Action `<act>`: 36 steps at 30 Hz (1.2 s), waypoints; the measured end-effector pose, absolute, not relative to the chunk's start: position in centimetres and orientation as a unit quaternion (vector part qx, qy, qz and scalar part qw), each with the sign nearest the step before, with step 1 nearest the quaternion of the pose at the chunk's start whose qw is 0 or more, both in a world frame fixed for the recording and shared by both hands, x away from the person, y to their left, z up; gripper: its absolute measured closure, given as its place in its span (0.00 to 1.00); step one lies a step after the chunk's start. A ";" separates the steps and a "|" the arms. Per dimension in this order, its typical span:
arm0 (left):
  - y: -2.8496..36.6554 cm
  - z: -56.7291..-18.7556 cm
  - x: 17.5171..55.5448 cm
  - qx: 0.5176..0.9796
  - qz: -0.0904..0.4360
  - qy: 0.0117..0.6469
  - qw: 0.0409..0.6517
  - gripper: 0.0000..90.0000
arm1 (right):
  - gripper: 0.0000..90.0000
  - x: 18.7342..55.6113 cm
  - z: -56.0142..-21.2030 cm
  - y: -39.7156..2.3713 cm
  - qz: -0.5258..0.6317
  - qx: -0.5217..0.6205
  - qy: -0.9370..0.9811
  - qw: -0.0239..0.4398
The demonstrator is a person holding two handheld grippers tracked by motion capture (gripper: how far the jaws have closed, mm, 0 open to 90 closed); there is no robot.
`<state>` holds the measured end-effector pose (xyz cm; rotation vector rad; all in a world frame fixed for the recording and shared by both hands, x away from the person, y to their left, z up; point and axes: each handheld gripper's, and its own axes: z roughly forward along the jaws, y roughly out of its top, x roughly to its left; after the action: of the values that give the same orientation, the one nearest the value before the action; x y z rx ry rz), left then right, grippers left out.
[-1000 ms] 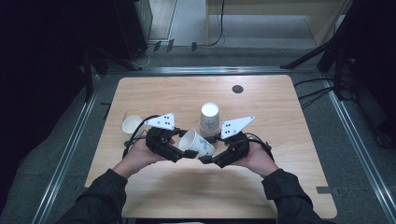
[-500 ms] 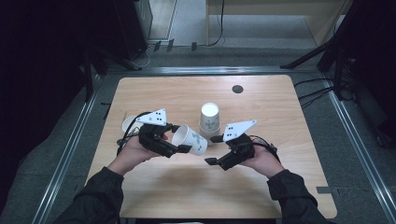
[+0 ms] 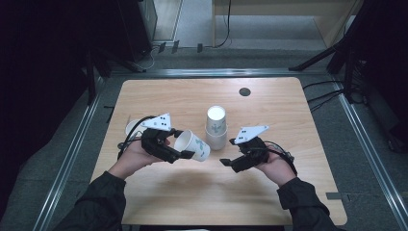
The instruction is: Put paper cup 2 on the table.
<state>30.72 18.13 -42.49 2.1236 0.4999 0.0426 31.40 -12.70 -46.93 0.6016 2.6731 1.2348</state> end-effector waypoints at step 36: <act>22.0 -44.0 30.4 0.884 0.055 0.263 0.382 0.27 | 0.26 33.9 -46.4 -18.1 0.414 0.276 0.859 0.120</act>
<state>30.36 22.00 -44.01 2.2555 0.6696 0.1412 33.88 -18.13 -46.39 0.8062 2.5093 1.2100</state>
